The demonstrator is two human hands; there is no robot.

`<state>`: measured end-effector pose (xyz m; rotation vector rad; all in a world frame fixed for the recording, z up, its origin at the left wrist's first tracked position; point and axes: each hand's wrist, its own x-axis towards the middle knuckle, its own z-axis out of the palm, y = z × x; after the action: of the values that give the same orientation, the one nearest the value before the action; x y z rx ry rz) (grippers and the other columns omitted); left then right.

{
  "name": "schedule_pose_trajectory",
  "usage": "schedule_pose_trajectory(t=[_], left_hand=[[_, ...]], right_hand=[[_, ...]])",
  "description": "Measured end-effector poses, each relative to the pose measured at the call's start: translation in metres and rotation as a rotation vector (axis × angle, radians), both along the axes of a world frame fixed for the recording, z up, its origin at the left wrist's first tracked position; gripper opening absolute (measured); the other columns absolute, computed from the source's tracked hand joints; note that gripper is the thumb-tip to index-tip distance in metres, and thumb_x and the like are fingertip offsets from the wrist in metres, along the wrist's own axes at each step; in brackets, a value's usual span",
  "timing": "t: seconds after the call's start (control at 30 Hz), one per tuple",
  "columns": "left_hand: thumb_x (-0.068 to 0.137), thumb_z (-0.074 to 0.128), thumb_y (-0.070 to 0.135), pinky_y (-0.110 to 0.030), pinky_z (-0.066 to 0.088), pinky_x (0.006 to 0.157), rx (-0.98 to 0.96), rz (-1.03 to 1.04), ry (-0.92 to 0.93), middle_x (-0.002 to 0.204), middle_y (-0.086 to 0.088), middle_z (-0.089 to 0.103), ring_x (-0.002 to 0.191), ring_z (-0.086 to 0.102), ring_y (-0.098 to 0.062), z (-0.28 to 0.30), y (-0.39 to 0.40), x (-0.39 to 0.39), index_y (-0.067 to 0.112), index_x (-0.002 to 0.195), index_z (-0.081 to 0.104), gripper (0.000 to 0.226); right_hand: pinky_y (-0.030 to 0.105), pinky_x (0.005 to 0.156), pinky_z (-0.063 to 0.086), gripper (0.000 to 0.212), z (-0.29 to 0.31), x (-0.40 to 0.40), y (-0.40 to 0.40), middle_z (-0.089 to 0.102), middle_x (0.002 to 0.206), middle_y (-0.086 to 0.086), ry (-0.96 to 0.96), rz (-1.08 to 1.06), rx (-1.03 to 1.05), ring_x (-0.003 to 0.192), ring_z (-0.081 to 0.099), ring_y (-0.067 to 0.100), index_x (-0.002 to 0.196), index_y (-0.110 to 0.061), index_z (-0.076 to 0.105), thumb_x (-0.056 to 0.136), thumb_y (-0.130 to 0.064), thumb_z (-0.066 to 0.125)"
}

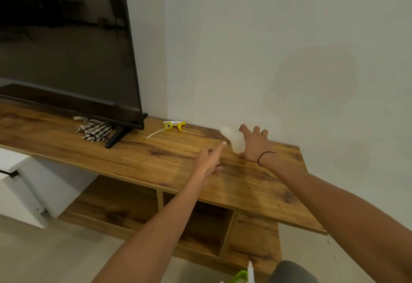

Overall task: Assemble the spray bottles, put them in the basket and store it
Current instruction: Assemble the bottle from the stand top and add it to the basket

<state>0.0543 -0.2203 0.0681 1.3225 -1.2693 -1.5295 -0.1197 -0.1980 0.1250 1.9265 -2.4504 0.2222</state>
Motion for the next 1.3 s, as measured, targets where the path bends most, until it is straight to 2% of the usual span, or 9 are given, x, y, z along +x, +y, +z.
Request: schedule_pose_trajectory(t=[0.13, 0.3, 0.43, 0.53, 0.77, 0.9, 1.07, 1.17, 1.3], left_hand=[[0.084, 0.073, 0.070, -0.039, 0.065, 0.090, 0.013, -0.033, 0.116, 0.128, -0.001, 0.064, 0.111, 0.066, -0.015, 0.012, -0.005, 0.005, 0.019, 0.135, 0.058, 0.074], [0.054, 0.082, 0.077, -0.045, 0.065, 0.089, -0.114, 0.044, 0.053, 0.122, 0.001, 0.072, 0.107, 0.073, -0.018, 0.021, -0.015, 0.027, 0.023, 0.135, 0.056, 0.101], [0.057, 0.086, 0.067, -0.034, 0.062, 0.079, -0.274, 0.119, 0.028, 0.114, 0.011, 0.070, 0.103, 0.068, -0.012, 0.019, -0.029, 0.066, 0.033, 0.131, 0.060, 0.085], [0.070, 0.088, 0.058, -0.028, 0.055, 0.074, -0.336, 0.171, -0.044, 0.112, 0.015, 0.064, 0.104, 0.063, -0.009, 0.014, -0.040, 0.097, 0.035, 0.135, 0.056, 0.076], [0.074, 0.085, 0.058, -0.031, 0.060, 0.082, -0.432, 0.208, -0.186, 0.118, 0.010, 0.059, 0.107, 0.062, -0.013, -0.004, -0.054, 0.147, 0.035, 0.135, 0.051, 0.074], [0.060, 0.077, 0.072, -0.032, 0.063, 0.081, -0.455, 0.206, -0.167, 0.113, 0.018, 0.057, 0.103, 0.063, -0.012, -0.008, -0.050, 0.156, 0.041, 0.126, 0.048, 0.079], [0.062, 0.081, 0.070, -0.028, 0.061, 0.078, -0.480, 0.177, -0.146, 0.117, 0.017, 0.058, 0.106, 0.062, -0.013, -0.015, -0.053, 0.159, 0.045, 0.128, 0.049, 0.077], [0.061, 0.080, 0.071, -0.025, 0.058, 0.078, -0.483, 0.178, -0.147, 0.116, 0.021, 0.057, 0.106, 0.062, -0.011, -0.015, -0.055, 0.158, 0.051, 0.125, 0.046, 0.075], [0.061, 0.079, 0.072, -0.026, 0.059, 0.079, -0.491, 0.170, -0.145, 0.115, 0.020, 0.058, 0.105, 0.062, -0.009, -0.013, -0.053, 0.158, 0.052, 0.121, 0.046, 0.072]], right_hand=[[0.038, 0.077, 0.050, 0.089, 0.002, 0.038, 0.003, 0.056, 0.115, 0.011, -0.294, 0.080, -0.098, 0.099, 0.055, 0.031, 0.143, -0.025, 0.038, 0.071, -0.051, 0.086], [0.020, 0.067, 0.048, 0.090, 0.002, 0.072, -0.005, 0.063, 0.131, 0.002, -0.624, 0.202, -0.082, 0.099, 0.062, 0.012, 0.146, -0.019, 0.039, 0.073, -0.032, 0.090], [0.046, 0.095, 0.062, 0.079, 0.012, 0.070, -0.016, 0.058, 0.138, 0.002, -1.075, 0.269, 0.264, 0.123, 0.066, 0.027, 0.150, -0.032, 0.039, 0.086, -0.028, 0.085], [0.053, 0.099, 0.059, 0.052, 0.013, 0.074, -0.036, 0.066, 0.134, 0.012, -1.232, 0.286, 0.375, 0.120, 0.069, 0.033, 0.143, -0.025, 0.053, 0.095, -0.024, 0.075], [0.034, 0.057, 0.063, 0.038, 0.008, 0.132, -0.111, 0.070, 0.101, 0.020, -1.181, -0.110, 0.123, 0.073, 0.071, 0.027, 0.122, 0.002, 0.064, 0.100, -0.029, 0.064], [0.042, 0.074, 0.067, 0.049, 0.010, 0.167, -0.153, 0.072, 0.099, 0.020, -1.139, -0.216, 0.136, 0.076, 0.072, 0.031, 0.114, 0.005, 0.068, 0.095, -0.040, 0.067], [0.035, 0.078, 0.050, 0.048, 0.010, 0.194, -0.184, 0.069, 0.115, 0.010, -0.315, -0.081, -0.103, 0.106, 0.069, 0.031, 0.124, -0.010, 0.057, 0.094, -0.048, 0.064], [0.036, 0.087, 0.050, 0.030, 0.003, 0.203, -0.202, 0.070, 0.124, 0.011, -0.217, -0.030, -0.010, 0.113, 0.068, 0.031, 0.123, -0.010, 0.066, 0.103, -0.026, 0.051], [0.035, 0.084, 0.048, 0.029, -0.001, 0.209, -0.210, 0.068, 0.124, 0.012, -0.175, 0.057, 0.036, 0.115, 0.067, 0.033, 0.121, -0.010, 0.068, 0.102, -0.030, 0.059]])
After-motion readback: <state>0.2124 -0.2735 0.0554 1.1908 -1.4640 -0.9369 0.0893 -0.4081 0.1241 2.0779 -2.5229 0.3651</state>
